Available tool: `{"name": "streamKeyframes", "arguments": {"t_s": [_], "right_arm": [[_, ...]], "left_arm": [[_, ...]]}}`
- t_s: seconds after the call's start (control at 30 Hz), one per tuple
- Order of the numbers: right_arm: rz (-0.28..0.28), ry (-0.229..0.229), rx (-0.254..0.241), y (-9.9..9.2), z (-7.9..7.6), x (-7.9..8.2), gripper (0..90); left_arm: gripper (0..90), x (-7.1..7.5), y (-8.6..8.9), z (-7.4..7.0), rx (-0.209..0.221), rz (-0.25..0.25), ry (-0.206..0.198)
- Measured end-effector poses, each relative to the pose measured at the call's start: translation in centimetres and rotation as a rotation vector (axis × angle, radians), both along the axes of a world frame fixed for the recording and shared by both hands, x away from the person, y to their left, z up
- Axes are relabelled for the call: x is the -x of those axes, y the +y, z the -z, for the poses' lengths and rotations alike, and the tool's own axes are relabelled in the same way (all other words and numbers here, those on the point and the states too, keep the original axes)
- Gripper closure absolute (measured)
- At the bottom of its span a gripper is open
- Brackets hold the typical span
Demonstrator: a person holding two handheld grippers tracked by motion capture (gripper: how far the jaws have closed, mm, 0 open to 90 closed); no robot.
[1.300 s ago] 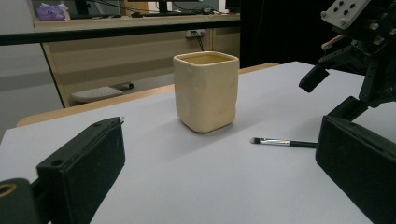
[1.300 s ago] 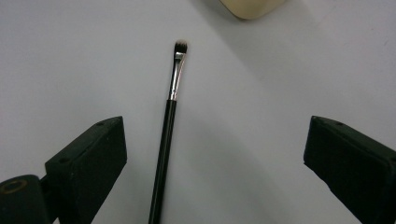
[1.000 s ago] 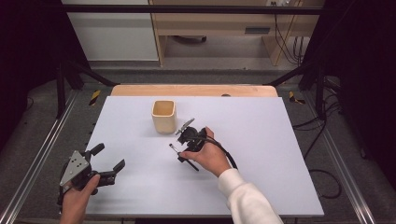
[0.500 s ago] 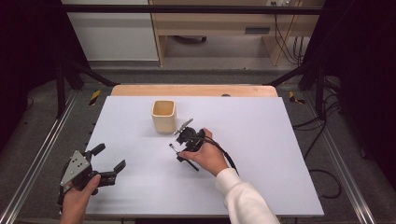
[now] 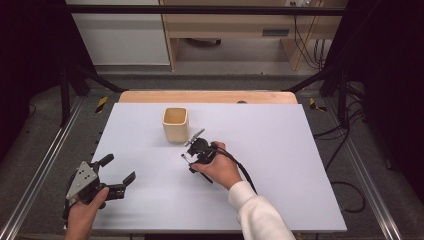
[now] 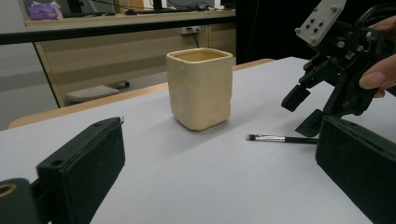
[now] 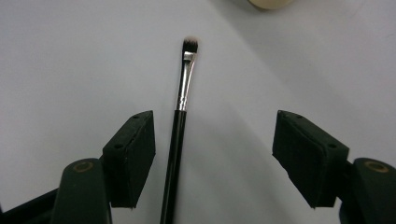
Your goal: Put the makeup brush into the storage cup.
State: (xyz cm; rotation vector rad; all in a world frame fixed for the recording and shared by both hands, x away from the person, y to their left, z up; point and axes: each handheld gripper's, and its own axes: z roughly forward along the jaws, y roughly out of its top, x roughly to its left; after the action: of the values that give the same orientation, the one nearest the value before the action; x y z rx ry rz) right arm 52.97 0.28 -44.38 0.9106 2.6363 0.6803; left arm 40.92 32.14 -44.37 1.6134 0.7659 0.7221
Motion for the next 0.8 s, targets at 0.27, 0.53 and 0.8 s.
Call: {"name": "streamKeyframes", "arguments": {"t_s": [0.27,0.53,0.8], "right_arm": [[-0.011,0.003,-0.008,0.55,0.21,0.37,34.4],[-0.018,0.024,-0.024,0.38,0.72,0.76,50.7],[-0.014,0.044,-0.02,0.34,0.89,0.77,65.3]], "left_arm": [[1.2,0.01,-0.03,-0.01,-0.003,0.003,0.001],[1.2,0.01,-0.04,-0.01,-0.004,0.002,0.001],[1.2,0.02,-0.11,-0.02,-0.008,0.003,0.0]]}}
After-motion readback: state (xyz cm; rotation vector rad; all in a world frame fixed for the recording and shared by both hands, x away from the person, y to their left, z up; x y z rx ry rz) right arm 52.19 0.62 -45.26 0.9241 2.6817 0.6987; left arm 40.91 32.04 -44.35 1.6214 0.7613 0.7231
